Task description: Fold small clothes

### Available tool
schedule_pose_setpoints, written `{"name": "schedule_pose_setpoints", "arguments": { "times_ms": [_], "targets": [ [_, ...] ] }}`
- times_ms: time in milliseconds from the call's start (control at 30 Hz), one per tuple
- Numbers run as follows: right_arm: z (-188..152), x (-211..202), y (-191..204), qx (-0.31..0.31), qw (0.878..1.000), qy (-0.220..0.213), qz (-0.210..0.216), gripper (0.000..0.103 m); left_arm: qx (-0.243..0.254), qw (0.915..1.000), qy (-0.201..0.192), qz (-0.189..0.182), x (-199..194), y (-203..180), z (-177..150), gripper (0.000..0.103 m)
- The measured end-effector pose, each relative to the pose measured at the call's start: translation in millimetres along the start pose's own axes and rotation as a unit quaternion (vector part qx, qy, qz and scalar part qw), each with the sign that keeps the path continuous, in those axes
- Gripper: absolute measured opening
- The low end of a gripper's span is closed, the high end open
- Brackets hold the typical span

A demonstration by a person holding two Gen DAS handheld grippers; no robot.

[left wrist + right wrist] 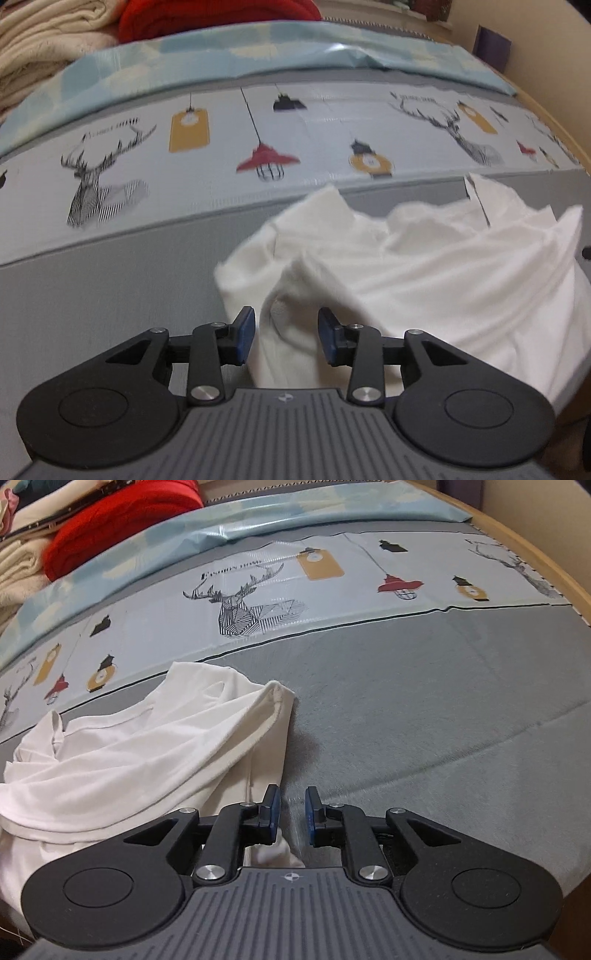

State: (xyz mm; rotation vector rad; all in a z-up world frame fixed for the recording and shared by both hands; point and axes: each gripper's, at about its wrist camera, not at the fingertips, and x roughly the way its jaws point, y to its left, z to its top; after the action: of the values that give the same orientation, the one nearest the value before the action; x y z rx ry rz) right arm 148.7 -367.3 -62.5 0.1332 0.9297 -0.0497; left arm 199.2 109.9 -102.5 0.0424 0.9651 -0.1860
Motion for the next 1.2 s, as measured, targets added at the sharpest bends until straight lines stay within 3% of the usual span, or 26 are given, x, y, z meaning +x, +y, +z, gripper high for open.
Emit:
{"name": "schedule_pose_setpoints", "arguments": {
  "times_ms": [267,400,433,467,567,633,700,733,800,833,933,1200],
  "targets": [
    [21,25,9,0.01,1.0,0.001,-0.003,0.017,-0.062,0.9979,0.011,-0.017,28,12,28,0.043],
    [30,35,10,0.023,1.0,-0.001,-0.002,0.017,-0.052,0.998,0.018,-0.033,37,5,33,0.041],
    [32,38,10,0.025,1.0,-0.001,-0.003,0.017,-0.042,0.9982,0.022,-0.036,39,2,33,0.03],
    [34,40,10,0.027,1.0,-0.002,-0.003,0.017,-0.026,0.9988,0.024,-0.033,39,1,33,0.005],
    [39,44,10,0.035,0.999,-0.005,-0.004,0.017,-0.044,0.9984,-0.014,-0.033,23,16,37,0.005],
    [42,44,9,0.042,0.999,-0.012,-0.002,0.017,-0.114,0.9914,-0.06,-0.022,8,42,40,0.004],
    [45,42,7,0.054,0.998,-0.025,0.002,0.017,-0.195,0.9779,-0.075,0.0,3,69,36,0.004],
    [47,41,7,0.062,0.998,-0.033,0.003,0.017,-0.212,0.9753,-0.063,0.012,7,74,33,0.005],
    [48,39,5,0.076,0.996,-0.047,0.001,0.017,-0.205,0.9787,-0.016,0.003,20,73,30,0.009],
    [49,39,5,0.08,0.996,-0.049,0.001,0.017,-0.201,0.9795,-0.003,-0.006,24,70,29,0.016],
    [50,41,6,0.085,0.995,-0.05,0.004,0.017,-0.195,0.9807,-0.01,0.003,22,67,29,0.029],
    [51,45,17,0.082,0.995,-0.046,0.027,0.024,-0.28,0.9591,0.028,-0.032,35,92,16,0.031]
  ]
}}
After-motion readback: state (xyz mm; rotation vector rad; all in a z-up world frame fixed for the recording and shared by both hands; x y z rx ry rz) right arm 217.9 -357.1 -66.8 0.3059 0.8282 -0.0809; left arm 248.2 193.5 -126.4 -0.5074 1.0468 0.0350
